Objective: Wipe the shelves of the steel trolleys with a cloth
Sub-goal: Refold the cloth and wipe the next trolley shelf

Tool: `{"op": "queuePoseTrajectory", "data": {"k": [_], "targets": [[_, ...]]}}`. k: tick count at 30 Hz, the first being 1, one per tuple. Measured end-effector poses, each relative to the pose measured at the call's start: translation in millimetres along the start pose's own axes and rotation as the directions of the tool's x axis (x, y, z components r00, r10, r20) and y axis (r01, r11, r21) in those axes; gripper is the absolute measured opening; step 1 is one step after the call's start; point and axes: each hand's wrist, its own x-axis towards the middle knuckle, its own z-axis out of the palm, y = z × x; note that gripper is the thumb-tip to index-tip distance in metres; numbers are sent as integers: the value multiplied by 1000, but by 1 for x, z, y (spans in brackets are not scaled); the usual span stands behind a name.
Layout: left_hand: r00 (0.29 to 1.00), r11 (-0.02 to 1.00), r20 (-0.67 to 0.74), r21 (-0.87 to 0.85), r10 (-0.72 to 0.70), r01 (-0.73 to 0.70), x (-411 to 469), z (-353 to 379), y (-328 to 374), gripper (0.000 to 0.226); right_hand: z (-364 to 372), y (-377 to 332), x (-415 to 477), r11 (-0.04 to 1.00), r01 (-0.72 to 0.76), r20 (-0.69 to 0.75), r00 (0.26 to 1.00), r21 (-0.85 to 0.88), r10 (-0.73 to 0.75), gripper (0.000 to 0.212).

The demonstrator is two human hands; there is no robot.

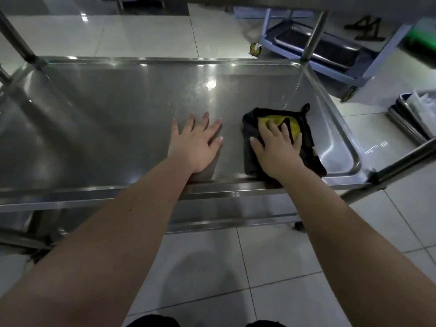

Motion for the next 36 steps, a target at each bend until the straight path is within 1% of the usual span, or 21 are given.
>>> {"op": "queuePoseTrajectory", "data": {"k": [1,3,4,5,6,8,9,11,12,16,18,20,22,23,25,27,29,30,32,34,36], "targets": [[1000,1000,-7,0,0,0,-1,0,0,56,-2,2,6,1000,-1,25,1000,31,0,57],[1000,1000,-19,-4,3,-3,-2,1,0,56,-11,9,22,989,17,-6,1000,146,-16,52],[1000,1000,-22,-7,4,-5,-3,1,0,57,-16,11,30,986,37,-1,999,164,-37,52],[1000,1000,-25,-10,4,-4,-3,2,0,57,-21,10,38,990,56,30,998,129,-61,55],[1000,1000,-27,-11,0,-1,-3,2,-1,57,-22,8,44,997,63,63,996,43,-66,59],[1000,1000,-30,-12,-7,6,-4,2,0,57,-17,-1,50,991,2,46,999,-134,4,67],[999,1000,-37,-15,-9,9,-4,2,0,57,-13,-8,49,984,-56,27,998,-167,61,70],[999,1000,-47,-20,-16,15,-3,2,0,56,0,-20,40,980,-135,45,989,-144,143,73],[999,1000,-44,-21,-17,16,-3,2,1,56,8,-23,33,981,-125,56,989,-147,134,72],[999,1000,-36,-16,-12,11,-2,3,-1,57,0,16,28,990,12,90,996,-141,1,62],[999,1000,-32,-18,-11,10,-1,3,-2,57,-16,57,35,985,-74,76,993,-157,87,60],[999,1000,-39,-12,-10,10,1,4,-1,57,-30,94,37,949,-269,37,960,-163,278,61],[999,1000,-39,-4,-4,4,2,5,0,57,-34,103,36,892,-428,-5,902,-147,432,62],[999,1000,-38,2,-1,1,3,5,0,57,-32,94,37,882,-453,-13,890,-131,455,62],[999,1000,-40,9,4,-4,4,5,-1,57,-18,54,43,916,-388,-10,921,-100,389,60],[999,1000,-45,-5,-2,2,5,6,-1,54,5,-1,45,976,-193,4,981,-104,195,58],[998,999,-53,-50,-24,21,5,6,-2,53,26,-49,39,992,-9,5,1000,-129,10,58],[998,997,-51,-74,-28,24,5,5,-3,54,32,-62,38,989,25,9,1000,-144,-24,59],[999,997,-42,-81,11,-14,9,0,-10,54,33,-69,39,986,31,14,999,-164,-29,58],[995,998,-69,-12,67,-68,15,-7,-24,54,30,-62,39,988,63,-5,998,-139,-64,54],[997,999,-79,43,25,-22,20,-10,-40,53,27,-56,36,985,151,3,988,-78,-151,52]]}}
